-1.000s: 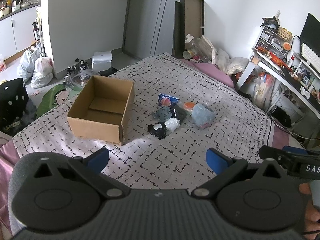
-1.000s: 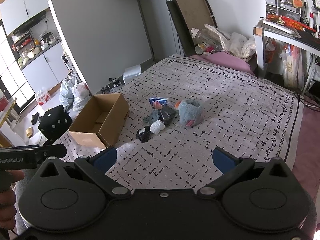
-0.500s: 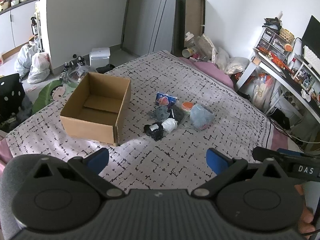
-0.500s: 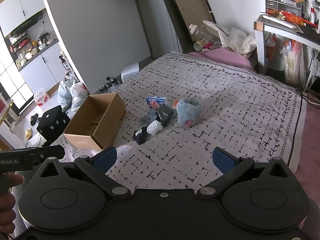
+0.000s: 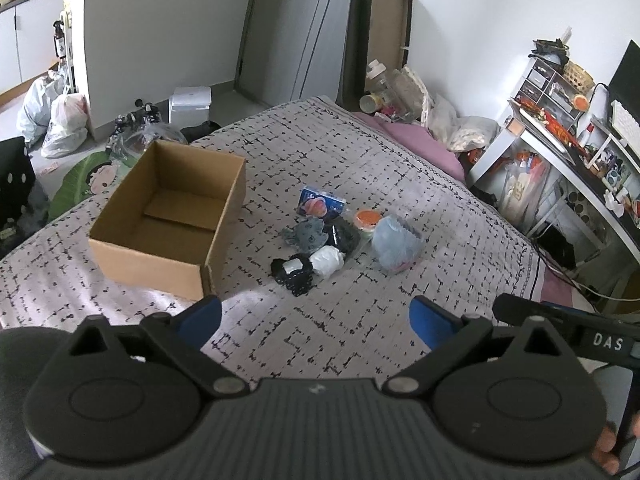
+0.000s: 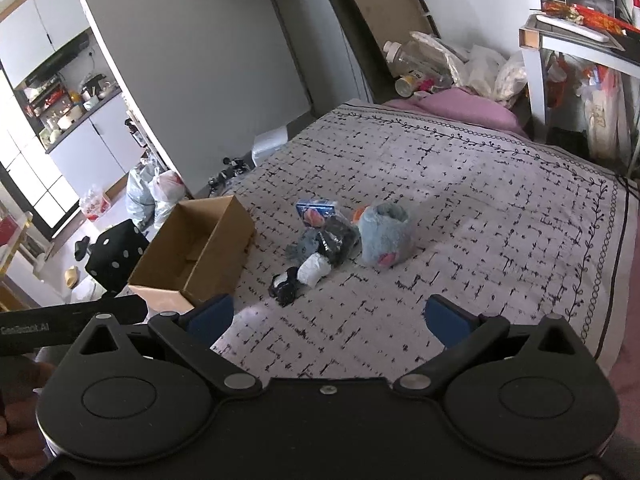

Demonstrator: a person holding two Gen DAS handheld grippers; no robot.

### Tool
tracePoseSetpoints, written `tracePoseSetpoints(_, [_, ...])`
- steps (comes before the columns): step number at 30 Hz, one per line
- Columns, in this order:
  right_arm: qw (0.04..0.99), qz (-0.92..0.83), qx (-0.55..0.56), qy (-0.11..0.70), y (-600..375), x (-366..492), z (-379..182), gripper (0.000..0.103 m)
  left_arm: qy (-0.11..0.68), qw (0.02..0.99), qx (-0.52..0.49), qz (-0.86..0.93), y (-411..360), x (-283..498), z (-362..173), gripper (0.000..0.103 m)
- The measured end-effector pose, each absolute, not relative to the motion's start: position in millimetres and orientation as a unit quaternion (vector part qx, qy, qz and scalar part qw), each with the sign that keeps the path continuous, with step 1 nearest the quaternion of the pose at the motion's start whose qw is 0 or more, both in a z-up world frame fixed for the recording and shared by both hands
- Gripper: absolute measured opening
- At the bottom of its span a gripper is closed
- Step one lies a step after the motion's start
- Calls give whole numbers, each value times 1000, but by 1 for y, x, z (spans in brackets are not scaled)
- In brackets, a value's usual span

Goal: Organize soft objects
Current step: 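Lower the right gripper onto the grey-blue plush and close on it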

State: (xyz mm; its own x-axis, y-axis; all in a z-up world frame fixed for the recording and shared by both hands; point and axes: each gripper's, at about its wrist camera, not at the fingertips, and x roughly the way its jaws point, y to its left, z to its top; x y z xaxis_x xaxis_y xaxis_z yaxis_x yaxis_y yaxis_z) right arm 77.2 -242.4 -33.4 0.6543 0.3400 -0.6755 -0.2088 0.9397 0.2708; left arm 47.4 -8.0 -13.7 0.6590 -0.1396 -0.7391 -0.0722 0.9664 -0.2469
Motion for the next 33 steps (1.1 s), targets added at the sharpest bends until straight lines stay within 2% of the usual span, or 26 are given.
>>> tracePoseSetpoints(18, [910, 130, 137, 369, -268, 149, -26, 103, 409, 900, -144, -43, -35, 112, -18, 90])
tracePoseSetpoints(27, [916, 123, 166, 345, -284, 176, -23, 103, 400, 902, -157, -45, -53, 147, -16, 89])
tracePoseSetpoints(33, [917, 114, 173, 340, -291, 187, -48, 103, 400, 902, -153, -56, -69, 169, -22, 89])
